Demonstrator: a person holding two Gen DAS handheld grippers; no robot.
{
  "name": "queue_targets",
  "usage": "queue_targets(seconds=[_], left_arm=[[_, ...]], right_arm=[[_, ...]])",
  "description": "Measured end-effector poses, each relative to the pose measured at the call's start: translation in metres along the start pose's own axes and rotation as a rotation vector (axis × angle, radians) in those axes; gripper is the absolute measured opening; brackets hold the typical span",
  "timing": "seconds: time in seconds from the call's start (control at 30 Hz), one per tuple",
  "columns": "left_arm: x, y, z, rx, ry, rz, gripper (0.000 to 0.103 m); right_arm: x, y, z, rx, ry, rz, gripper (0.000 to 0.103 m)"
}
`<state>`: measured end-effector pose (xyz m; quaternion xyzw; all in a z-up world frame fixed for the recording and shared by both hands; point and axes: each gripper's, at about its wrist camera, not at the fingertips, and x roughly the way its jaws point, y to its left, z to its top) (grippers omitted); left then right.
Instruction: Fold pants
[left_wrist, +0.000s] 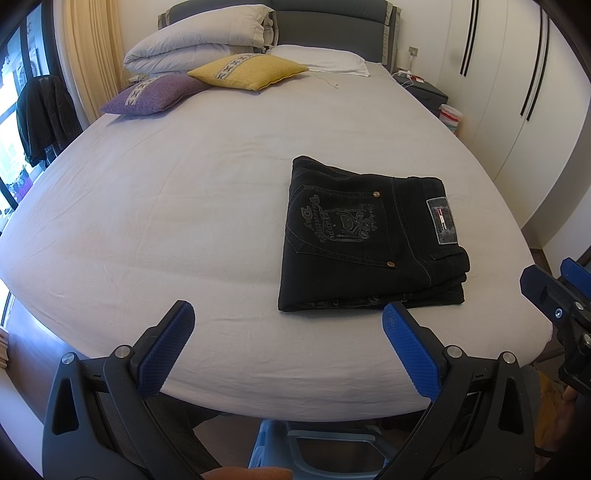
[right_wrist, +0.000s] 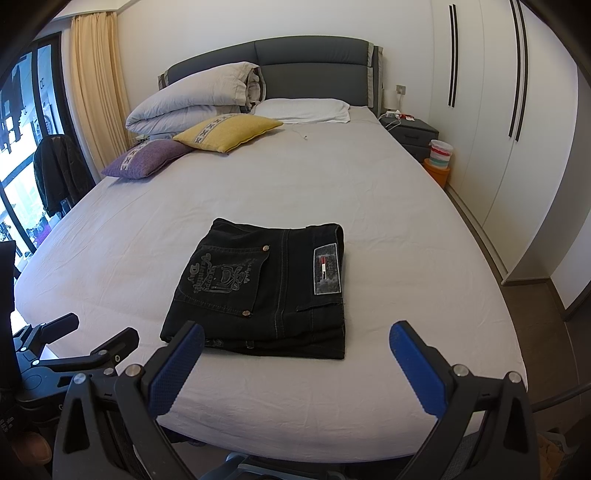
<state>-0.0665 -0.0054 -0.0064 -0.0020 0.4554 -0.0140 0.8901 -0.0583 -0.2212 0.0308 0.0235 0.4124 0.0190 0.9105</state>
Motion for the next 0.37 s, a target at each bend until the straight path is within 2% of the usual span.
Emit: queue_targets(seconds=[0.37], left_arm=[[-0.0013,0.0014,0.0031,0.004,-0.017,0.027,0.103]], right_arm=[[0.0001,0.0006,-0.0008,0.0,0.002,0.0,0.103]])
